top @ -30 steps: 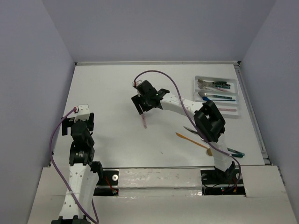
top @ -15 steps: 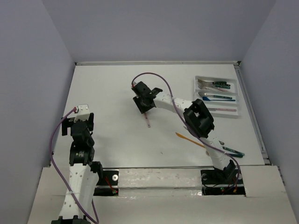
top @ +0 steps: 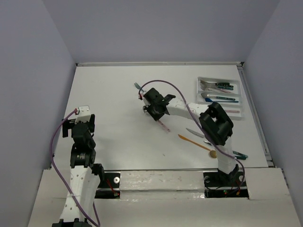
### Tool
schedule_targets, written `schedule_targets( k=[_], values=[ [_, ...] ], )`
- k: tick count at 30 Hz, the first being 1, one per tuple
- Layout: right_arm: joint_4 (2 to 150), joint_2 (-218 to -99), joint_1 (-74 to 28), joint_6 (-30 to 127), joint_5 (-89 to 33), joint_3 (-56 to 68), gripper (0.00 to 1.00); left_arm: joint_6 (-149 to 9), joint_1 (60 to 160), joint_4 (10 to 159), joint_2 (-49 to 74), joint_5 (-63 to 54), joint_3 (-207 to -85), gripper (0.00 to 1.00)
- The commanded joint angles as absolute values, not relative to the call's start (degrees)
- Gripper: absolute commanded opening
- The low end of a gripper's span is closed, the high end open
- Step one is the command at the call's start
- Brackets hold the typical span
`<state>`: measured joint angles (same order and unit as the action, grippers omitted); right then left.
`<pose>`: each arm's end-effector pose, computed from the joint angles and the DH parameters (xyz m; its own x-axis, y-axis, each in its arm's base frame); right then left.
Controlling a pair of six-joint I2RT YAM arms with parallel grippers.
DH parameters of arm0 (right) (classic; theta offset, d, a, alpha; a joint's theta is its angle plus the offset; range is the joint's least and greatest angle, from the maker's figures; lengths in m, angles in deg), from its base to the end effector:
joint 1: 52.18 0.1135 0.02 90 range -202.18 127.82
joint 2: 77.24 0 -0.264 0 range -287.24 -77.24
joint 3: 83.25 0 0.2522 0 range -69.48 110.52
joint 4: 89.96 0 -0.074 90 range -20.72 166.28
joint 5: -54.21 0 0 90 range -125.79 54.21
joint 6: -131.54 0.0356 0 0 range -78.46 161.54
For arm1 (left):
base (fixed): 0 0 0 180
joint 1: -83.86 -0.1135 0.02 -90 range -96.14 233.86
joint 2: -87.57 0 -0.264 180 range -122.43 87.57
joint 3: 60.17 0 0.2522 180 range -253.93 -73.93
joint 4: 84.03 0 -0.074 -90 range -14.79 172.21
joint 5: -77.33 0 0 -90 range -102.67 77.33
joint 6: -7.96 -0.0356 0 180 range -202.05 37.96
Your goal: Sort the eating utensils into containers
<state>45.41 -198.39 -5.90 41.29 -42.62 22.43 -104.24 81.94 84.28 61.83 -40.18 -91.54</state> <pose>0.3169 0.3253 0.1774 -0.5962 -0.6297 -0.4980 -0.6792 0.7263 -0.1053 0.1375 0.0211 0.2417 -0.2824 0.3258 -0.9023 -0.4127 0.8078 0.4209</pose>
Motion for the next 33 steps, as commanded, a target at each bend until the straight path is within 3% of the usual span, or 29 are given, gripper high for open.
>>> schedule_targets(
  k=[1,5,15,18,22,33],
  values=[
    [58.2,-179.7,-5.8,23.6,-43.4,14.5,0.0,-104.5,82.2,87.8,62.0,-41.6,-91.0,0.99],
    [70.9,-169.9,-9.4,-0.6,-47.8,6.0,0.0,-104.5,82.2,87.9,62.1,-42.0,-91.0,0.99],
    [69.1,-167.2,-35.3,-42.4,-42.4,-3.1,0.0,-104.7,82.3,88.3,62.4,-42.8,-90.7,0.99],
    [67.2,-166.8,-41.7,-45.1,-36.3,-3.1,0.0,-104.7,82.3,88.4,62.4,-42.9,-90.7,0.99],
    [63.6,-168.4,-44.9,-53.3,-37.4,-3.8,0.0,-104.8,82.4,88.5,62.1,-42.7,-90.6,0.99],
    [63.1,-178.0,-49.3,-54.7,-40.3,-0.7,0.0,-104.8,82.4,88.7,61.7,-43.0,-90.5,0.99]
  ],
)
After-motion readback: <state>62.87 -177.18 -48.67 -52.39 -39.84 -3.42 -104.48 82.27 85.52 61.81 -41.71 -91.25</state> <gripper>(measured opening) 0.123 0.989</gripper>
